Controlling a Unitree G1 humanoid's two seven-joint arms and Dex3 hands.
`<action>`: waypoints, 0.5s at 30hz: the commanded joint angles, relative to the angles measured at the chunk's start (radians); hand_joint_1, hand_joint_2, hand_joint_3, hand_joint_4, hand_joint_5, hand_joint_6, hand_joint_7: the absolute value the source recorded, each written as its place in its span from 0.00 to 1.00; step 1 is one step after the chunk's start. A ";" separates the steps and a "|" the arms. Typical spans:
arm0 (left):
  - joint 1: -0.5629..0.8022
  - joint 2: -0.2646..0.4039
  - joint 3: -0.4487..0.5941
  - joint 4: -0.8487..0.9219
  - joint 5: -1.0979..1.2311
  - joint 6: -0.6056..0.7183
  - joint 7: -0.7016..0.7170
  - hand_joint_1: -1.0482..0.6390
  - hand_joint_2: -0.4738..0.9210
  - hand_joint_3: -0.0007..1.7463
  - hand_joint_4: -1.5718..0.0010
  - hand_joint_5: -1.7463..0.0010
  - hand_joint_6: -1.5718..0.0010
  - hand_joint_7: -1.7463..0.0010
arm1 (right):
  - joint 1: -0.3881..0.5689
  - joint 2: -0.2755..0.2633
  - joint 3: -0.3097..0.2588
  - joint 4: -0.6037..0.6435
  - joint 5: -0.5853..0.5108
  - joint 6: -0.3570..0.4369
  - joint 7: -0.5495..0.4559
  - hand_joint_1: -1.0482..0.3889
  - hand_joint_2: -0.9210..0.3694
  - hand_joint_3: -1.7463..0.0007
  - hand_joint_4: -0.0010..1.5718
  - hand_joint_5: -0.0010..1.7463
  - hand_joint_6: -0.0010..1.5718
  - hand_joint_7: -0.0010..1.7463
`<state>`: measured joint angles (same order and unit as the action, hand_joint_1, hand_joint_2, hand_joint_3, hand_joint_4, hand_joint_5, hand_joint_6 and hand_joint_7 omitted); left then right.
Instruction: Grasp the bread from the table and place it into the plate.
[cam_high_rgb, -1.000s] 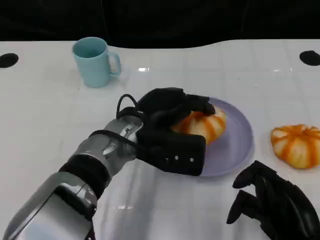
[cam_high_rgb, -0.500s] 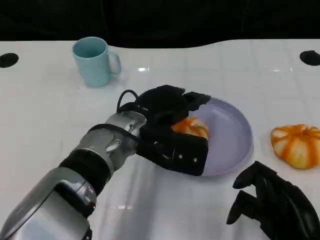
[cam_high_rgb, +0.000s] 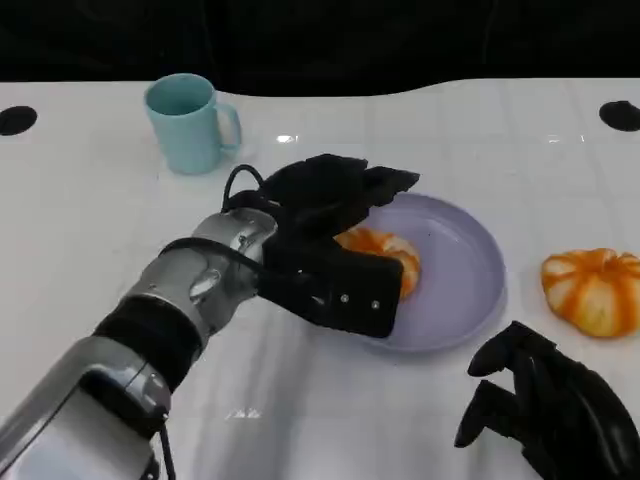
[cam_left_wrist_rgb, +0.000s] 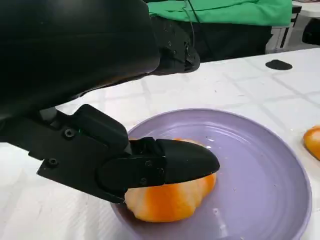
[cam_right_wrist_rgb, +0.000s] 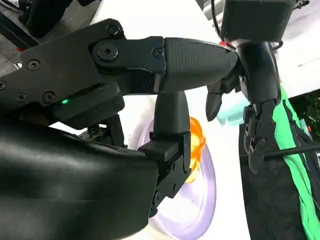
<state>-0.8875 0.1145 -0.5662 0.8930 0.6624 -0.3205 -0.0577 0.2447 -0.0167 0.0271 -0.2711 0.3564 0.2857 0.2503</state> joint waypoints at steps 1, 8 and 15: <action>0.047 0.047 0.051 -0.073 -0.068 -0.021 -0.074 0.11 1.00 0.32 0.96 0.91 0.91 0.97 | 0.002 -0.007 -0.014 -0.014 0.008 0.004 -0.005 0.36 0.00 0.70 0.38 1.00 0.26 1.00; 0.128 0.080 0.130 -0.153 -0.190 -0.064 -0.158 0.12 1.00 0.29 0.93 0.89 0.89 0.97 | 0.000 -0.008 -0.015 -0.013 0.003 0.004 -0.007 0.37 0.00 0.70 0.39 1.00 0.26 1.00; 0.215 0.105 0.208 -0.199 -0.320 -0.161 -0.214 0.15 1.00 0.26 0.88 0.86 0.85 0.96 | 0.001 -0.012 -0.019 -0.016 0.008 0.010 -0.003 0.36 0.00 0.70 0.38 1.00 0.27 0.99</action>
<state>-0.6959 0.1986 -0.3893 0.7094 0.3820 -0.4435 -0.2524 0.2433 -0.0171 0.0174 -0.2740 0.3605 0.2888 0.2494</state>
